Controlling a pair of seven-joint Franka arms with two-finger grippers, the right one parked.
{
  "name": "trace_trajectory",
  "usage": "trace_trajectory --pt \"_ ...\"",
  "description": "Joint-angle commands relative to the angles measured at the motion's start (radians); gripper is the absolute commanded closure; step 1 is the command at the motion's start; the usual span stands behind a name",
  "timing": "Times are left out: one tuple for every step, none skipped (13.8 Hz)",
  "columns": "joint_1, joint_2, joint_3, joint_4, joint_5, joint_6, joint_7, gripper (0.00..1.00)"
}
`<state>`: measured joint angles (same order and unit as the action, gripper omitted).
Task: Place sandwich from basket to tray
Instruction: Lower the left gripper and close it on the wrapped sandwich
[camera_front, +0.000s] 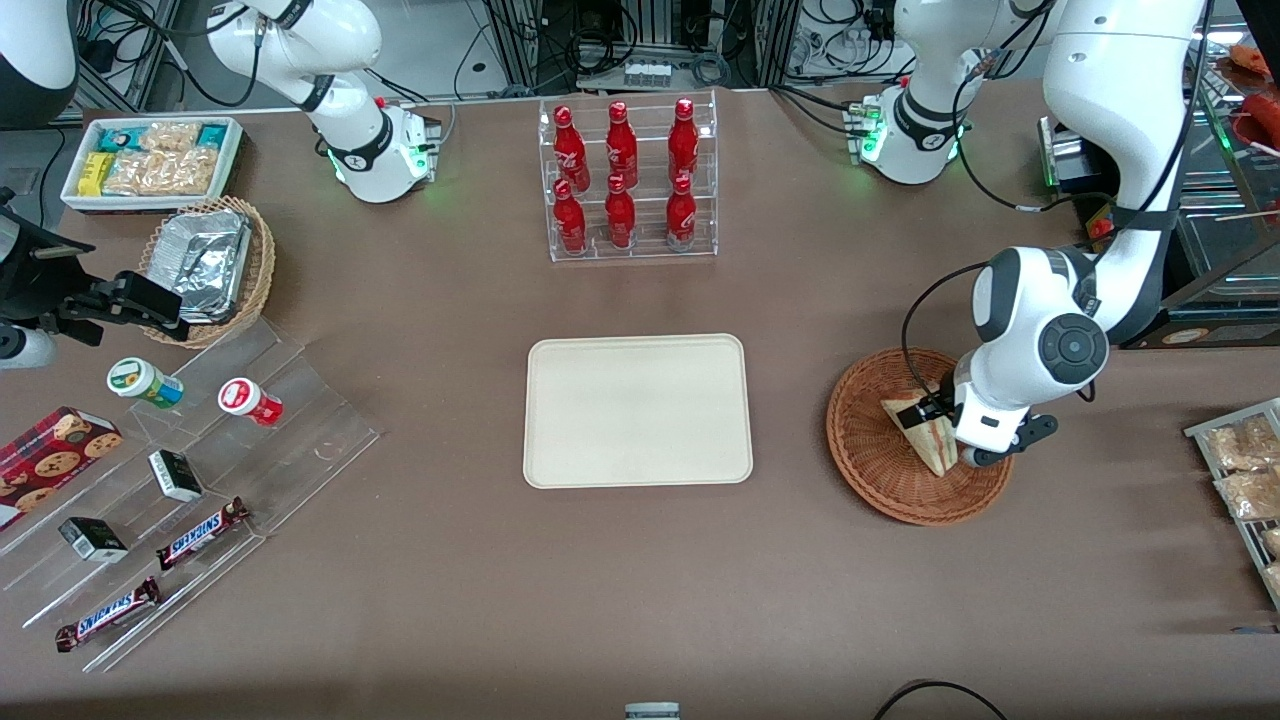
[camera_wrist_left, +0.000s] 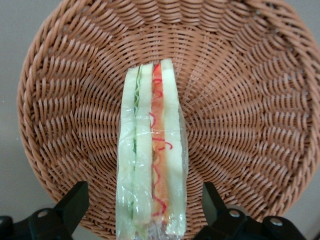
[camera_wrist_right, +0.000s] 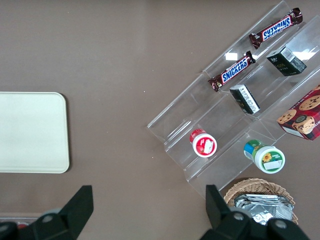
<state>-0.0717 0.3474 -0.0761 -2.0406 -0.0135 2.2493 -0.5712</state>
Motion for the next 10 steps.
trace_trajectory --pt "-0.008 -0.001 0.001 -0.013 0.012 0.023 -0.032 0.23" --pt "-0.008 -0.001 0.001 -0.018 0.015 0.023 -0.032 0.41" --pt "-0.008 0.001 0.001 -0.019 0.015 0.023 -0.035 0.6" --pt "-0.008 0.001 0.001 -0.019 0.015 0.023 -0.038 0.77" --pt "-0.008 0.001 0.001 -0.024 0.015 0.023 -0.038 0.9" --pt "-0.008 0.001 0.001 -0.024 0.015 0.023 -0.038 1.0" --pt "-0.008 0.001 0.001 -0.024 0.015 0.023 -0.038 1.0" --pt "-0.008 -0.001 0.001 -0.023 0.015 0.023 -0.038 1.0" --pt "-0.01 -0.004 0.001 -0.016 0.015 0.018 -0.038 1.0" --pt "-0.008 -0.011 0.001 -0.013 0.015 0.013 -0.036 1.0"
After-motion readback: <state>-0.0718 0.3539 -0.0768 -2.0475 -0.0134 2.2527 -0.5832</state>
